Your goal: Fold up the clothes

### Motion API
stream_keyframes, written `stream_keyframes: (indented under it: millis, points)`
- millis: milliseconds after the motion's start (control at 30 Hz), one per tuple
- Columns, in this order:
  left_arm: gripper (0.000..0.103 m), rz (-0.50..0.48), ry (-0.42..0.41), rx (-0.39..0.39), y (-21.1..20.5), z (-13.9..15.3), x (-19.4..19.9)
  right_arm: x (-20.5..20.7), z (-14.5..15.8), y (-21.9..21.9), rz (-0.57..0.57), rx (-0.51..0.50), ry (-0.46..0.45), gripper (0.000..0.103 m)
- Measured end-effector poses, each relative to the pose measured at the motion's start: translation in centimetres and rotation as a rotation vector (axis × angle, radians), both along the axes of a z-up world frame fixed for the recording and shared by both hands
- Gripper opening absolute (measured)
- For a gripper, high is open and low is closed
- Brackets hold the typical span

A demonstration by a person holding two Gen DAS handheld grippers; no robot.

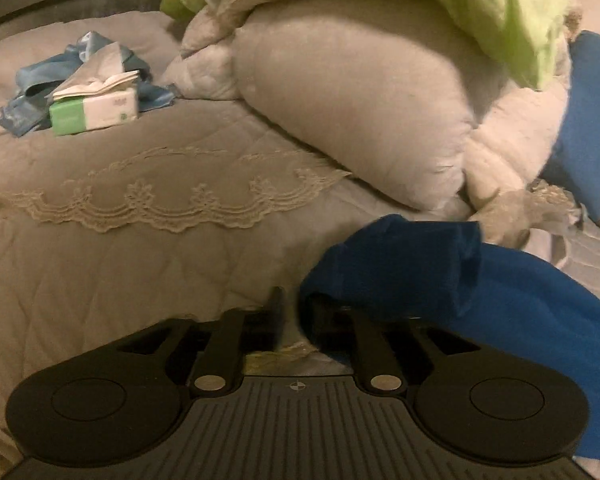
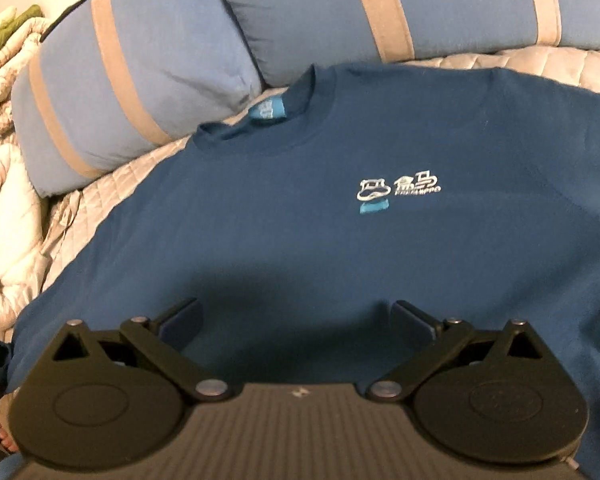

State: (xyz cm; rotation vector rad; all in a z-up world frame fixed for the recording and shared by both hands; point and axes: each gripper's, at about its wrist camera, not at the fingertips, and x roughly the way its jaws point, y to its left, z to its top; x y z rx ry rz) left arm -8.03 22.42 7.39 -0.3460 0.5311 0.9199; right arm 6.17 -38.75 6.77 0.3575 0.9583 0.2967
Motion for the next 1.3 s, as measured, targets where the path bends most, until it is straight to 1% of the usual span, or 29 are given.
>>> stream_keyframes:
  millis: [33,67,167,267,300,367,533,567,667,767,800,900,967,1000,1067,1167,1300]
  points:
    - [0.041,0.010,-0.007,-0.004,0.2,-0.2,-0.1,-0.1,0.0,0.1,0.000,-0.003,-0.001,0.103]
    - [0.044,0.012,-0.023,-0.013,0.5,-0.1,-0.5,-0.1,0.0,0.1,-0.002,-0.003,-0.001,0.103]
    - [0.051,0.009,-0.045,-0.035,1.3,0.1,-1.5,0.0,0.0,-0.2,-0.015,0.007,0.009,0.103]
    - [0.056,0.011,-0.069,-0.042,2.0,0.5,-1.8,0.0,-0.2,-0.4,-0.027,0.007,0.021,0.103]
    - [0.057,0.018,-0.081,-0.049,2.2,0.7,-1.9,0.0,-0.2,-0.4,-0.028,0.007,0.024,0.103]
    - [0.063,0.041,-0.112,-0.075,2.7,0.9,-2.1,-0.1,-0.3,-0.5,-0.030,0.007,0.026,0.103]
    - [0.064,0.079,-0.172,-0.121,3.2,0.9,-2.4,-0.1,-0.4,-0.6,-0.038,0.008,0.034,0.103]
    - [0.064,0.090,-0.188,-0.140,3.3,0.9,-2.6,0.0,-0.4,-0.6,-0.039,0.008,0.035,0.103]
    - [0.064,0.131,-0.249,-0.230,4.0,0.4,-3.3,0.0,-0.6,-0.7,-0.043,0.010,0.041,0.103]
    - [0.064,0.144,-0.292,-0.269,4.3,0.1,-3.8,0.0,-0.6,-0.8,-0.046,0.011,0.045,0.103]
    - [0.064,0.156,-0.320,-0.300,4.5,0.0,-4.1,0.0,-0.6,-0.8,-0.046,0.011,0.045,0.103]
    - [0.064,0.219,-0.419,-0.436,5.4,-1.1,-5.2,0.0,-0.7,-0.8,-0.048,0.011,0.048,0.103]
    - [0.064,0.244,-0.450,-0.476,5.6,-1.5,-5.6,0.0,-0.8,-0.8,-0.050,0.016,0.054,0.103]
    - [0.064,0.249,-0.456,-0.474,5.6,-1.5,-5.7,0.0,-0.8,-0.9,-0.050,0.018,0.057,0.103]
    - [0.063,0.279,-0.462,-0.441,5.4,-1.4,-6.1,0.0,-0.8,-0.9,-0.051,0.020,0.060,0.103]
    - [0.063,0.311,-0.453,-0.413,5.5,-1.1,-6.7,0.0,-0.8,-0.8,-0.047,0.019,0.056,0.103]
    - [0.063,0.301,-0.439,-0.396,5.7,-0.8,-7.5,0.0,-0.7,-0.6,-0.036,0.014,0.043,0.103]
